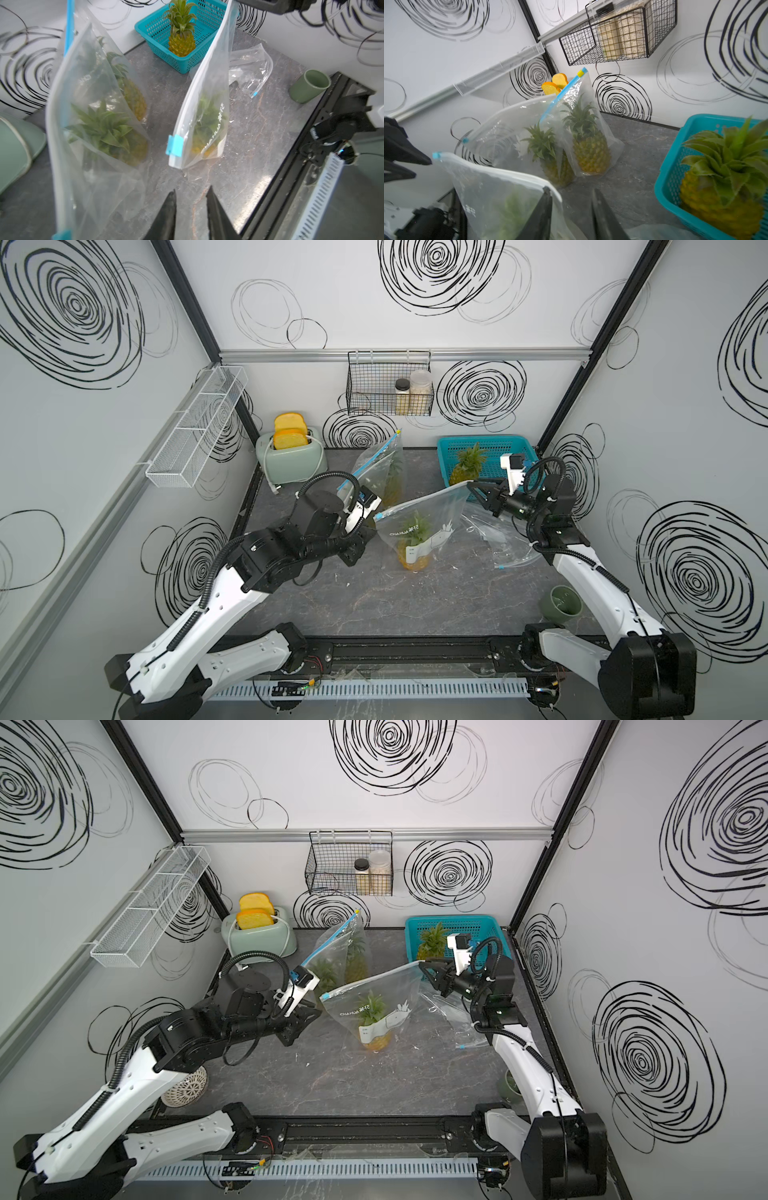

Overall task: Open the zip-top bag and take out the pineapple
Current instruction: Unzip the zipper on the zipper food storage bag, then adjust the zipper food storage bag at the center of the board.

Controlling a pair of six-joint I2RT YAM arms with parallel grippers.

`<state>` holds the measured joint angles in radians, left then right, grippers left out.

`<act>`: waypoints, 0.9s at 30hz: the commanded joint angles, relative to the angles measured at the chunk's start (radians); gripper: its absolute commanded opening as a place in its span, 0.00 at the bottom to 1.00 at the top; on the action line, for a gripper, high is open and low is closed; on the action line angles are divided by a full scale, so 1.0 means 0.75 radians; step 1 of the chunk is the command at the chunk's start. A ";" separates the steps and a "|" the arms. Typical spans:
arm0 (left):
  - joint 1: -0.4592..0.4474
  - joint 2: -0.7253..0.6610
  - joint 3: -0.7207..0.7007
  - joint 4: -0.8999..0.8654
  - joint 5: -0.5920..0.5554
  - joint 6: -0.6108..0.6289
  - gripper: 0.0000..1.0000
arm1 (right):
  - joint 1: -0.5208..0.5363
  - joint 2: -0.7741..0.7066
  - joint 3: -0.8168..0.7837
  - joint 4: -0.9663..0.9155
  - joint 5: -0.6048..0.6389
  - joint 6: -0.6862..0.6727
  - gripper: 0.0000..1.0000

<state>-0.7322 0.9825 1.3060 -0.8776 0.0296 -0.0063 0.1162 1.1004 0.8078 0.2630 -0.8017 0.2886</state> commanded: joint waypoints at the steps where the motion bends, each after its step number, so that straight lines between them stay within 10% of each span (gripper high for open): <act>1: 0.034 0.012 0.091 0.081 -0.066 0.019 0.37 | 0.017 -0.058 0.090 -0.079 0.069 -0.026 0.52; 6: 0.179 0.119 0.255 0.182 0.029 0.087 0.17 | 0.058 -0.179 0.122 -0.277 0.209 -0.032 0.58; 11: 0.400 0.299 0.299 0.290 0.408 0.114 0.00 | 0.151 -0.240 0.117 -0.556 0.316 0.035 0.22; 27: 0.184 0.384 -0.302 0.654 0.345 0.029 0.00 | 0.508 -0.182 -0.340 -0.364 0.459 0.424 0.15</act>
<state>-0.5812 1.3006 1.1217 -0.4988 0.2913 0.0444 0.4896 0.9333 0.5713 -0.0902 -0.4633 0.5323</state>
